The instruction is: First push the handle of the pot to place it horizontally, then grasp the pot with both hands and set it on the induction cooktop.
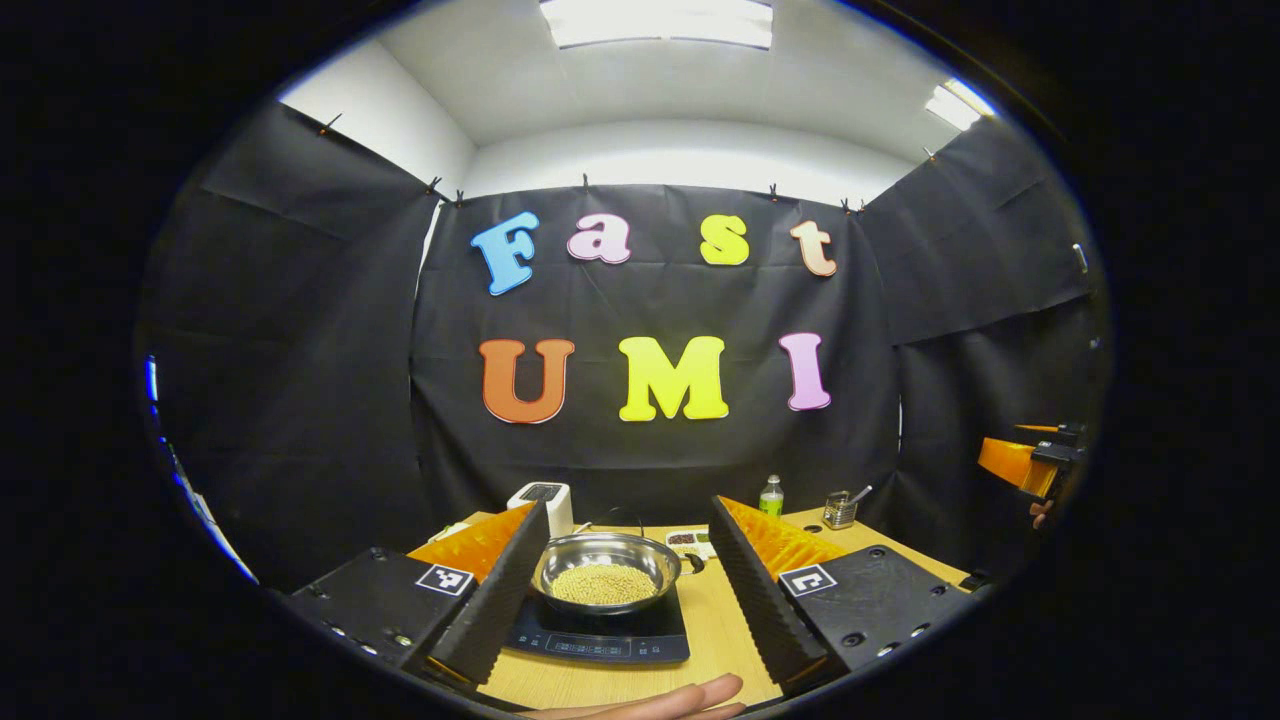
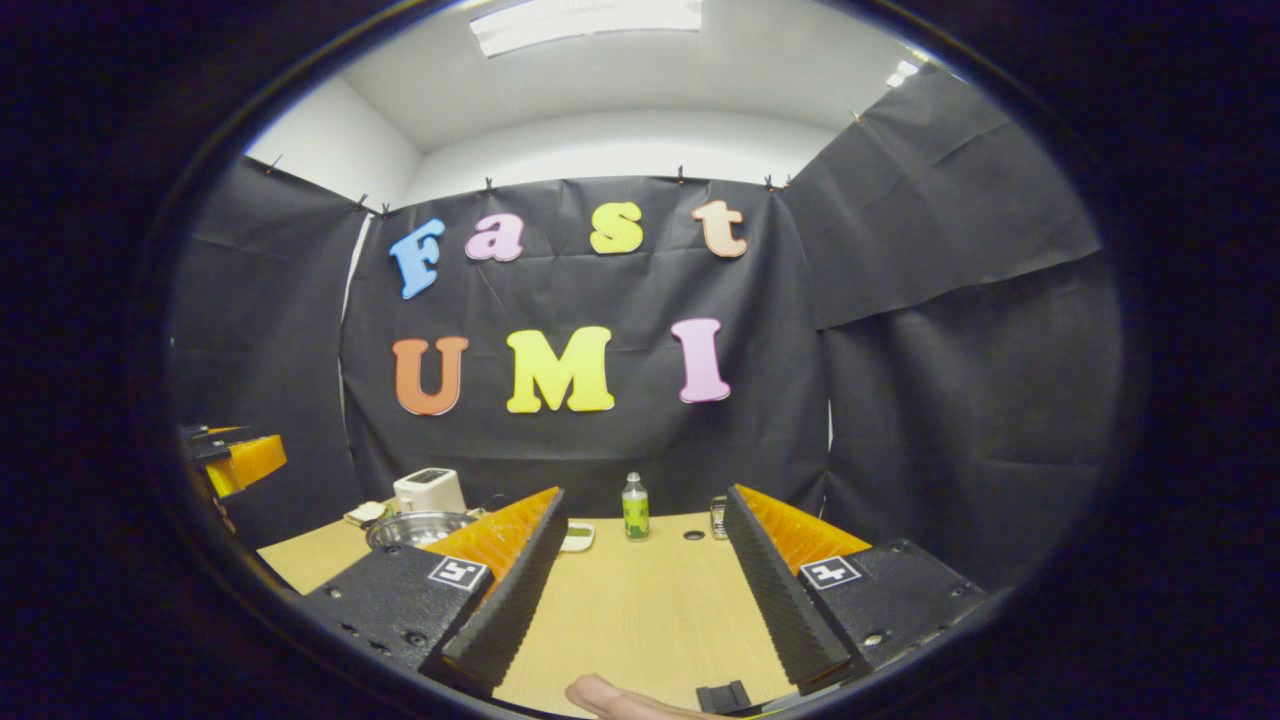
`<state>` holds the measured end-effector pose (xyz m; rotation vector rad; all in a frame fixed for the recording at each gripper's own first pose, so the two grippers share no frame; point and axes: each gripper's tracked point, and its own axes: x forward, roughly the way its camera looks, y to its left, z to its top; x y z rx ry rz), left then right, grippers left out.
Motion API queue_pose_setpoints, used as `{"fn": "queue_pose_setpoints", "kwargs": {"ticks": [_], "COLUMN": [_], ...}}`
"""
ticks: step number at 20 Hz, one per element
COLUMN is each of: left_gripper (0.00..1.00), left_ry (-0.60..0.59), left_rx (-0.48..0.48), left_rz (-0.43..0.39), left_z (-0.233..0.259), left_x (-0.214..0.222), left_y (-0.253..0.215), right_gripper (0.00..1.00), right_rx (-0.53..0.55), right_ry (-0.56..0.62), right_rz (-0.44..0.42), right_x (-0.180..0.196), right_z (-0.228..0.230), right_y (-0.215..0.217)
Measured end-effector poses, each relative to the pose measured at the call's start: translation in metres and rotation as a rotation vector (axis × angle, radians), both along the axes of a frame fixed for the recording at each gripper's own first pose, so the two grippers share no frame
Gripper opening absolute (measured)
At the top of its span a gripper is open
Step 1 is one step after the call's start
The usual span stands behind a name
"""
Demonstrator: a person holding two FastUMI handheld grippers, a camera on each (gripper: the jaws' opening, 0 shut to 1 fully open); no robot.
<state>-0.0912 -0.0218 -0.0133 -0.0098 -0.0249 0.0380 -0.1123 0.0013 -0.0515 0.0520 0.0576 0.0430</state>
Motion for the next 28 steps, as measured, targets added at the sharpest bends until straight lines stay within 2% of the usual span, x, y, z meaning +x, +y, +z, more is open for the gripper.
{"fn": "queue_pose_setpoints", "kwargs": {"ticks": [2, 11, 22, 28], "left_gripper": [0.95, 0.95, 0.95, 0.95], "left_ry": [0.003, 0.003, 0.0, 0.013], "left_rx": [-0.011, 0.02, 0.019, 0.018], "left_rz": [-0.029, -0.021, -0.004, 0.001], "left_z": [-0.002, -0.004, -0.006, -0.011], "left_x": [-0.001, 0.001, -0.005, -0.003], "left_y": [-0.005, 0.001, 0.01, 0.014], "right_gripper": [0.97, 0.96, 0.96, 0.96], "right_rx": [0.006, -0.014, 0.024, 0.021], "right_ry": [0.016, -0.026, 0.009, -0.017], "right_rz": [0.018, 0.045, 0.022, 0.021], "right_x": [-0.005, -0.012, -0.001, -0.001], "right_z": [-0.004, 0.002, -0.017, -0.015], "right_y": [0.003, 0.013, 0.006, 0.002]}}
